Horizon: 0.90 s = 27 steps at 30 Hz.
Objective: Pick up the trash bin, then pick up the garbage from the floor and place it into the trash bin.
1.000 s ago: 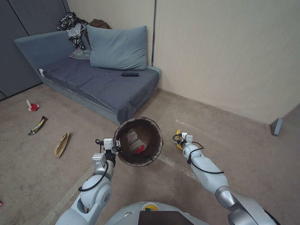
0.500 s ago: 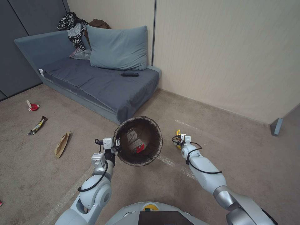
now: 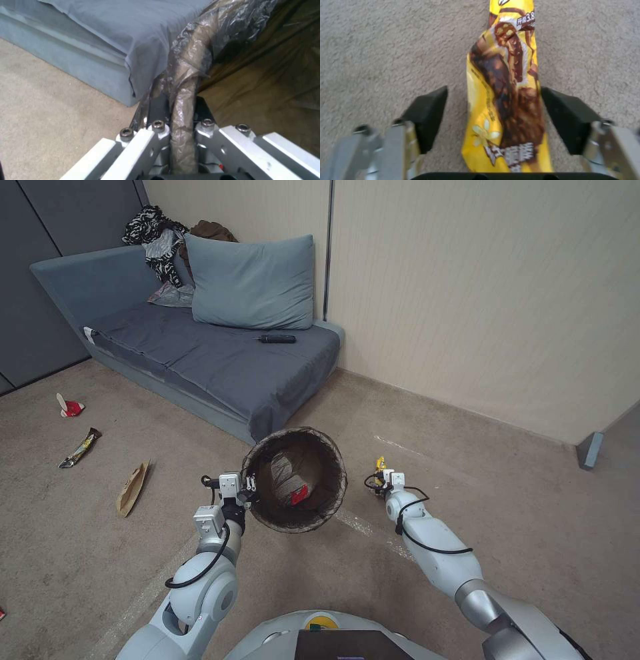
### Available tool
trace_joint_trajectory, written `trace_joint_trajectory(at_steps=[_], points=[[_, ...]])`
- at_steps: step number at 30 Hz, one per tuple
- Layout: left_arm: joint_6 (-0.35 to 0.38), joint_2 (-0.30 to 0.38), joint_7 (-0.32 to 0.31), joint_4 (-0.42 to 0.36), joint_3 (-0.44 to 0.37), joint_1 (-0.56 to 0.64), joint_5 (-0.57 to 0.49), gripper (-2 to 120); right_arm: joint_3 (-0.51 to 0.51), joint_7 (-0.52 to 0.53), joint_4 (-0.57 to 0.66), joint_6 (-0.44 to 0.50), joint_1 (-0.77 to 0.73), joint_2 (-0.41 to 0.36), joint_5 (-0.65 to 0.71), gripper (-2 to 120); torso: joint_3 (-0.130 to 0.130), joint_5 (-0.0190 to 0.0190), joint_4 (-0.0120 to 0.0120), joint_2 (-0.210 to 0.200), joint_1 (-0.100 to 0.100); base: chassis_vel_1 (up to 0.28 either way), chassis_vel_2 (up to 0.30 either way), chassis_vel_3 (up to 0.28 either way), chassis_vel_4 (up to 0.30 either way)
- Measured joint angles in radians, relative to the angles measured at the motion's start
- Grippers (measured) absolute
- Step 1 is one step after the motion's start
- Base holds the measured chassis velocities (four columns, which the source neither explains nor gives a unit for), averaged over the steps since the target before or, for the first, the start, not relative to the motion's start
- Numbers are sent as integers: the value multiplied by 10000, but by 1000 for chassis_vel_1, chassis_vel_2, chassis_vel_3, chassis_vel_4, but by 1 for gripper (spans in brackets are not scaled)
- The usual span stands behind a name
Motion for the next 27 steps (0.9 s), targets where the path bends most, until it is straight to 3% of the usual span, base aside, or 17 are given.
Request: trace_joint_trajectory(at_steps=[6, 17, 27], points=[[-12, -8, -10, -16, -25, -17, -22, 3, -70, 11, 76, -196, -78, -8, -55, 39, 0, 0, 1, 0, 0, 0, 0, 0, 0], [-33, -36, -19, 41, 7, -64, -28, 3, -63, 156, 139, -115, -131, -74, -58, 2, 0, 0, 0, 0, 0, 0, 0, 0, 0], [-26, -18, -21, 72, 86, -70, -28, 3, 80, 761, 995, 65, -555, -305, -36, 0, 0, 1, 1, 0, 0, 0, 0, 0, 0]])
